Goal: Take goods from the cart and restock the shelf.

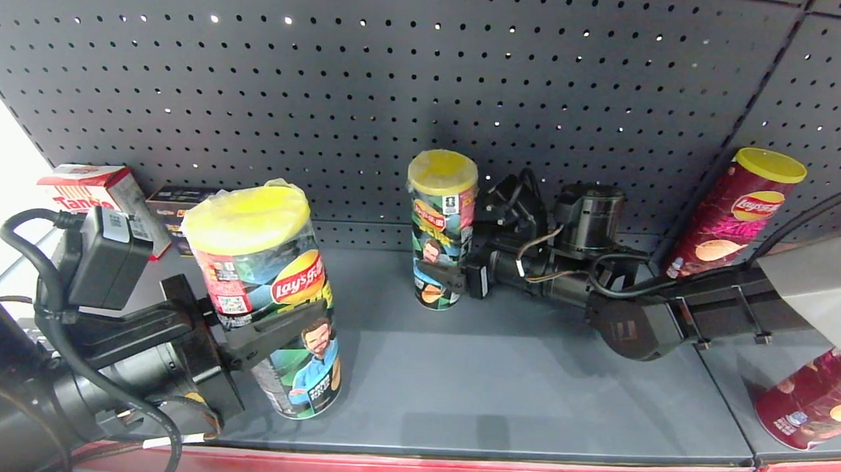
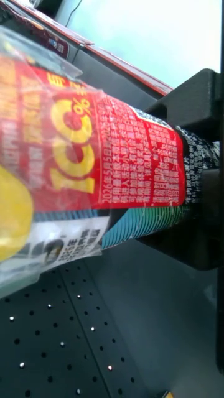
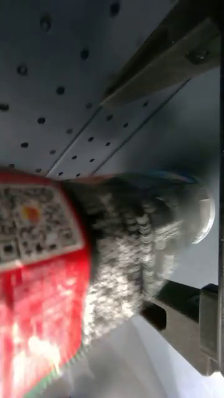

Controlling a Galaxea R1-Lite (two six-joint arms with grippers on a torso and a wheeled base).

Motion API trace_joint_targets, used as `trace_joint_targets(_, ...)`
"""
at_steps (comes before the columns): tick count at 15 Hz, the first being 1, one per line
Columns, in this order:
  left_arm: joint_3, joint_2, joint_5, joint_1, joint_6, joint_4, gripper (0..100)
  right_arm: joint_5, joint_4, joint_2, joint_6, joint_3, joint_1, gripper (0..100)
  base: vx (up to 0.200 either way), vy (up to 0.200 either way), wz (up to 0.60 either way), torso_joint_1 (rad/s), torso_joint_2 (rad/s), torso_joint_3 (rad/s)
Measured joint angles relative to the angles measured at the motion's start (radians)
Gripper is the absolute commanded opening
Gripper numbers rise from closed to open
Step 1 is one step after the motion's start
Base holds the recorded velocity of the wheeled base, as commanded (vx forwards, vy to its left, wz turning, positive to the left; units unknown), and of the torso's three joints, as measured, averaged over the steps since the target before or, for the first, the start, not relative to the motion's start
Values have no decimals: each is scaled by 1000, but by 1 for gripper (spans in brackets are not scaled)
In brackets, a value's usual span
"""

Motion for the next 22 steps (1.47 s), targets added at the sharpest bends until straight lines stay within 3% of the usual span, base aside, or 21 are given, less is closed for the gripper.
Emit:
trace_joint_targets(3,1,0,0,0,0,0,0,-24,4,35,2,-47,3,100,0,0,0,0,0,0)
trace_joint_targets(4,1,0,0,0,0,0,0,-37,2,46,3,-61,3,0,0,0,0,0,0,0)
trace_joint_targets(15,28,-16,-1,11,0,0,0,-15,-27,45,37,-35,20,0,0,0,0,0,0,0)
trace_joint_targets(19,26,-19,-3,12,0,0,0,93,-52,-79,36,137,20,0,0,0,0,0,0,0)
trace_joint_targets(22,25,-20,-3,13,0,0,0,190,-90,-216,31,346,35,0,0,0,0,0,0,0)
